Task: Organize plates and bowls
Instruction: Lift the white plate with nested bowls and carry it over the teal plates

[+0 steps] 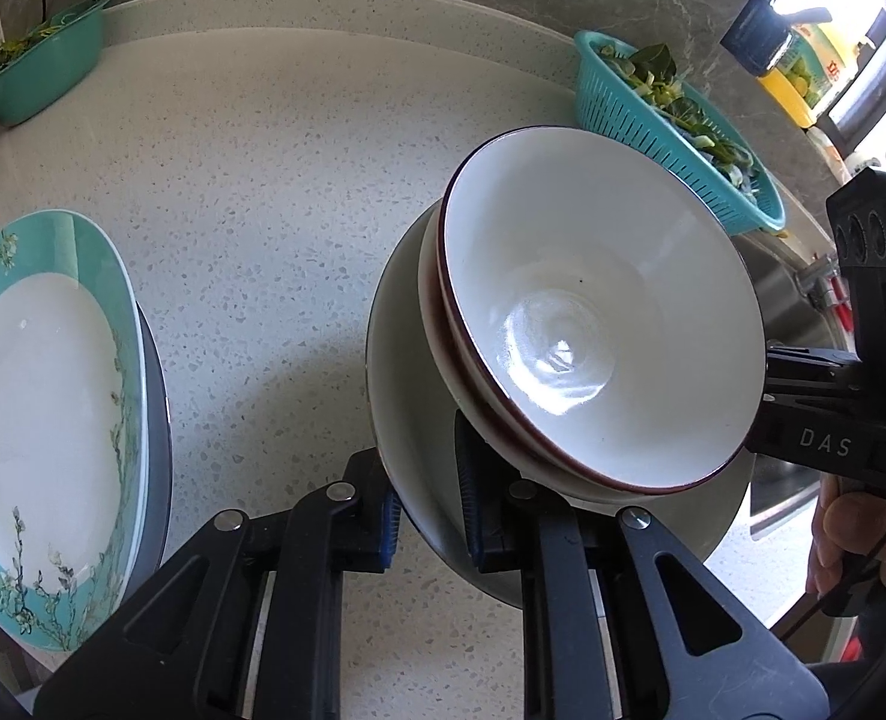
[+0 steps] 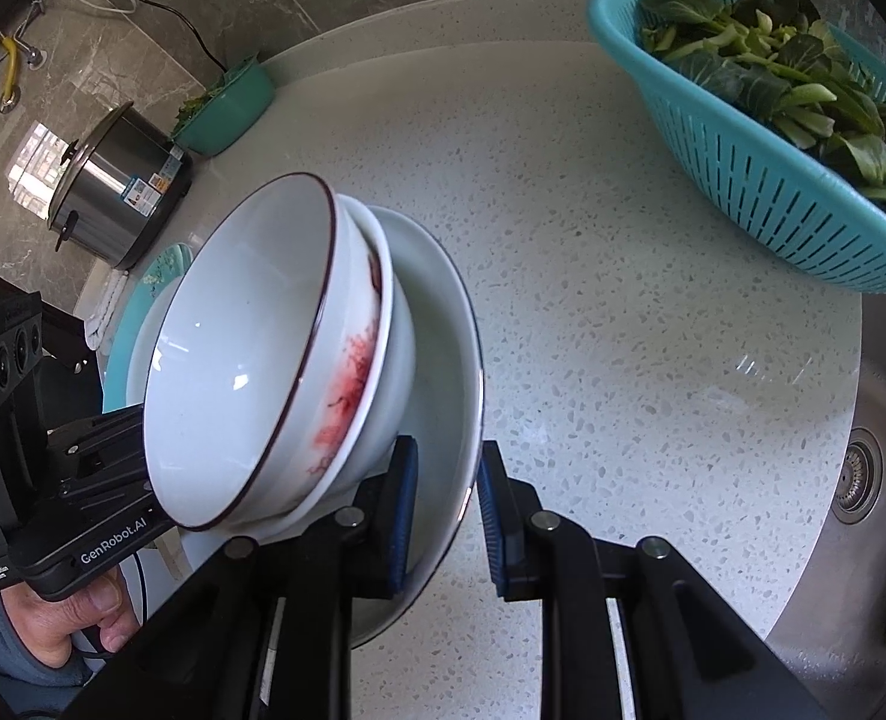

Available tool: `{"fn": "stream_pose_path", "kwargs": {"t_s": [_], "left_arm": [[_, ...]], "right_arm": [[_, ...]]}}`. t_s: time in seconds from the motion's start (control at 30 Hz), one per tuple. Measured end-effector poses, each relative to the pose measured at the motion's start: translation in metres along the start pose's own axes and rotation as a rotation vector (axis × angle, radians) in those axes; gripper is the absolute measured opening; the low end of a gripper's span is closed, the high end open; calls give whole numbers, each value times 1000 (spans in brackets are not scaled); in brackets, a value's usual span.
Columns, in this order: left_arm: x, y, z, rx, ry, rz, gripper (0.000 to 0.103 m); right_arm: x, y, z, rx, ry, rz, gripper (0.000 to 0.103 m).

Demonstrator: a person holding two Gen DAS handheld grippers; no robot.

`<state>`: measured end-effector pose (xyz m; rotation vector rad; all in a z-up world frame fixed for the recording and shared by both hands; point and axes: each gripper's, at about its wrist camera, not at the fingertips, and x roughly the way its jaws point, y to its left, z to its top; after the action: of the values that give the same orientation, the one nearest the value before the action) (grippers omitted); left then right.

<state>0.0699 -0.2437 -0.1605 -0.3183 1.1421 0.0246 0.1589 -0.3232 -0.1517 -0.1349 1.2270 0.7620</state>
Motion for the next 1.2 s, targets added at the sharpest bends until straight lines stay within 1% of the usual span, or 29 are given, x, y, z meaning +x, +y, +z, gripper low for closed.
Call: {"fn": "stream_pose_path", "kwargs": {"t_s": [0.47,0.8,1.03,1.2], "left_arm": [[-36,6,4,-33,-20,-33,14],[-60,11,2,-49,-36,-27,14],[-92,28,1,-71,-64,-10,14],[-126,58,0,-92,-97,-8,14]], "right_arm": [[-17,-1,1,18,-9,76,23],[-33,4,2,0,-18,102,23],[-38,27,10,-37,-19,125,23],[-38,61,20,-72,-23,140,23]]}}
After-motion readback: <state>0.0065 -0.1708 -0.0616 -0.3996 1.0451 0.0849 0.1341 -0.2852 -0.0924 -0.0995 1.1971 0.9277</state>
